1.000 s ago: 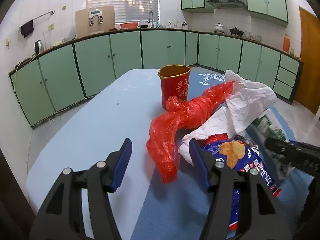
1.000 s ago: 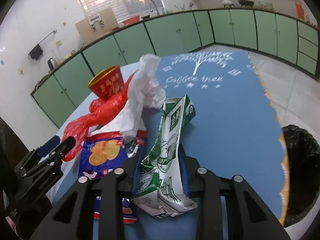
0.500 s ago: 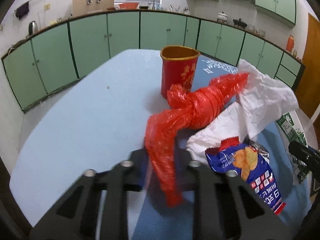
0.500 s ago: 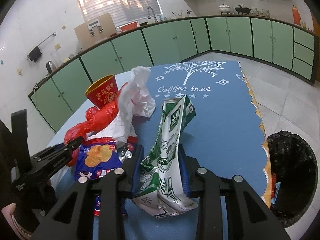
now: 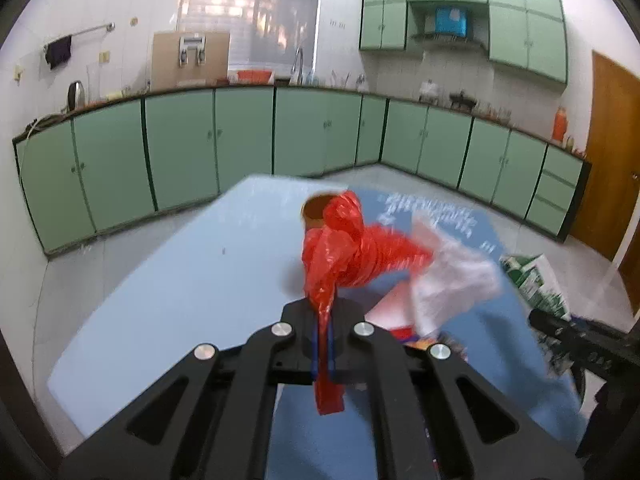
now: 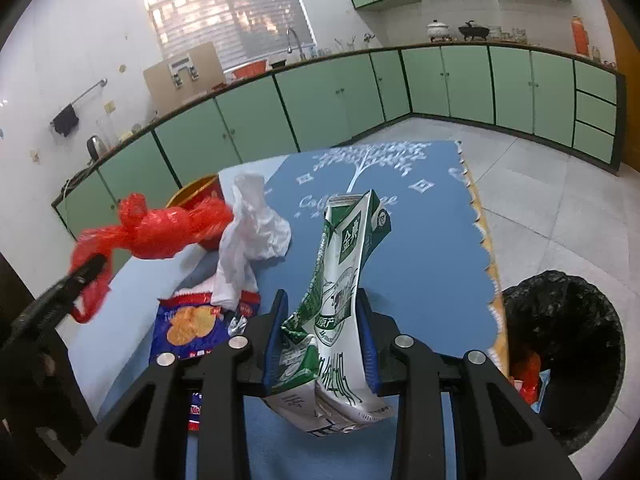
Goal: Collect trash
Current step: 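Lift and carry the carton and red bag with both tools toward the bin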
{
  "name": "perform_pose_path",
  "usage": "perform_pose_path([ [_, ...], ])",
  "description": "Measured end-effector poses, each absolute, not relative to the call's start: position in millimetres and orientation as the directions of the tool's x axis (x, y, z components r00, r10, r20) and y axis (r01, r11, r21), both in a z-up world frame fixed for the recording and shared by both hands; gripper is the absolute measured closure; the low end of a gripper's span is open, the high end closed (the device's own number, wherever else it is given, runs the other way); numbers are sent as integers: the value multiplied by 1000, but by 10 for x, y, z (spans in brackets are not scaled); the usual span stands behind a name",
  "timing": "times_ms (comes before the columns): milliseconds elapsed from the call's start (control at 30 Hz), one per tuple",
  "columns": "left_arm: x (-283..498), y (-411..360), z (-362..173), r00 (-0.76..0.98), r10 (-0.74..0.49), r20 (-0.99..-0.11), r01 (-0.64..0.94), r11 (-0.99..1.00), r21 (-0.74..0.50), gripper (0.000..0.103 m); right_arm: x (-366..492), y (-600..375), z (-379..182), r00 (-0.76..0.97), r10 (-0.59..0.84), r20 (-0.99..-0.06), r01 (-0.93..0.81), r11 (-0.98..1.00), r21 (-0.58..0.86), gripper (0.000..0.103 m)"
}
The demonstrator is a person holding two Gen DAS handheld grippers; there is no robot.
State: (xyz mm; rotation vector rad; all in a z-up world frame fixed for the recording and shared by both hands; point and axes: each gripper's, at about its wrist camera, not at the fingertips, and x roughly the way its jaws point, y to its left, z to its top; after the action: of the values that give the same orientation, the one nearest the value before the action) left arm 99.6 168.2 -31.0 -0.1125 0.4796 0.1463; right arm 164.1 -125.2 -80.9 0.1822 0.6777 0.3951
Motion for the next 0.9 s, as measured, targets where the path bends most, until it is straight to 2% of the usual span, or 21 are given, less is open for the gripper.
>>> perform_pose_path([
  [167,912,1556,-11,923,114,-367,-156,984,-86,102,1600,-1402,-676,738,398,-545,-278,915,291,70],
  [333,889,1369,171,948,70,-310,-107,989,-104,102,1565,-1585,-587,764,375,-524,-252,922,292,70],
  [700,974,682,364,962,-112,-247,81,988,-134,102,1443,-2235,-467,824,270,-498,-149,951,270,70],
  [900,1138,181,336,942,-224,-249,189,969,-158,102,1380,-2644,-438,846,200,-495,-81,965,251,70],
])
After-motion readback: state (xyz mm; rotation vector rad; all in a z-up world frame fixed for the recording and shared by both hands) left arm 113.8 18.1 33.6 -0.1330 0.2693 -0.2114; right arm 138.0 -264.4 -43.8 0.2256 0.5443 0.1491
